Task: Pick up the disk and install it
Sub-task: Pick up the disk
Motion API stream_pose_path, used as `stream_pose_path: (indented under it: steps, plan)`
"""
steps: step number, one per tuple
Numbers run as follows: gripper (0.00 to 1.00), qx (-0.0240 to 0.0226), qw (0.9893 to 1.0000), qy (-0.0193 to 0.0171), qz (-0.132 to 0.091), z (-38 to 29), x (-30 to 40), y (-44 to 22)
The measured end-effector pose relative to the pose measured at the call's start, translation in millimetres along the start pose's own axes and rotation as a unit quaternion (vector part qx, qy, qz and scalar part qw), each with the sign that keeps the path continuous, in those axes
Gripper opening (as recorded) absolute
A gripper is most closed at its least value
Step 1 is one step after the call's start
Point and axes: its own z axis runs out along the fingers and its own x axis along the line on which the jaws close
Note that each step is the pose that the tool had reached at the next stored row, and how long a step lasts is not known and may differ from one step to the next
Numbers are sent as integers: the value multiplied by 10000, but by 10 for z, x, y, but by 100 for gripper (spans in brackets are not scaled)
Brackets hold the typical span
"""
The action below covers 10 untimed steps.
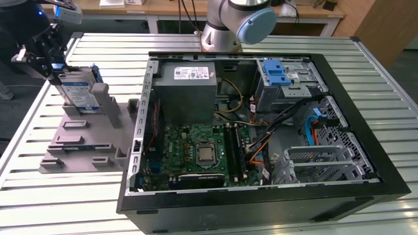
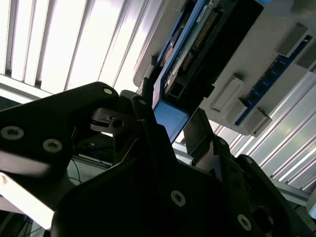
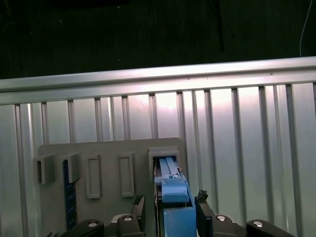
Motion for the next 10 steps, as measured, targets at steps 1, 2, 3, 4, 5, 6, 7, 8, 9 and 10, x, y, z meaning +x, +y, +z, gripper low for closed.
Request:
stream_pose_path:
  steps: [1, 2, 3, 4, 5, 6, 7, 8, 9, 10]
  plan:
    - [52, 0, 10000, 0, 0, 4, 0, 0]
    - [52, -1, 10000, 1, 0, 9, 1, 3]
    - [52, 0, 10000, 0, 0, 15, 0, 4]
    - [52, 0, 10000, 0, 0, 21, 0, 5]
    - [52, 0, 10000, 0, 0, 28, 0, 5]
    - [52, 0, 10000, 0, 0, 36, 0, 6]
    - [52, 0, 10000, 0, 0, 44, 1, 8]
    - [52, 0, 10000, 0, 0, 50, 1, 9]
    - [52, -1, 10000, 0, 0, 56, 1, 11]
    - [52, -1, 10000, 0, 0, 60, 1, 12]
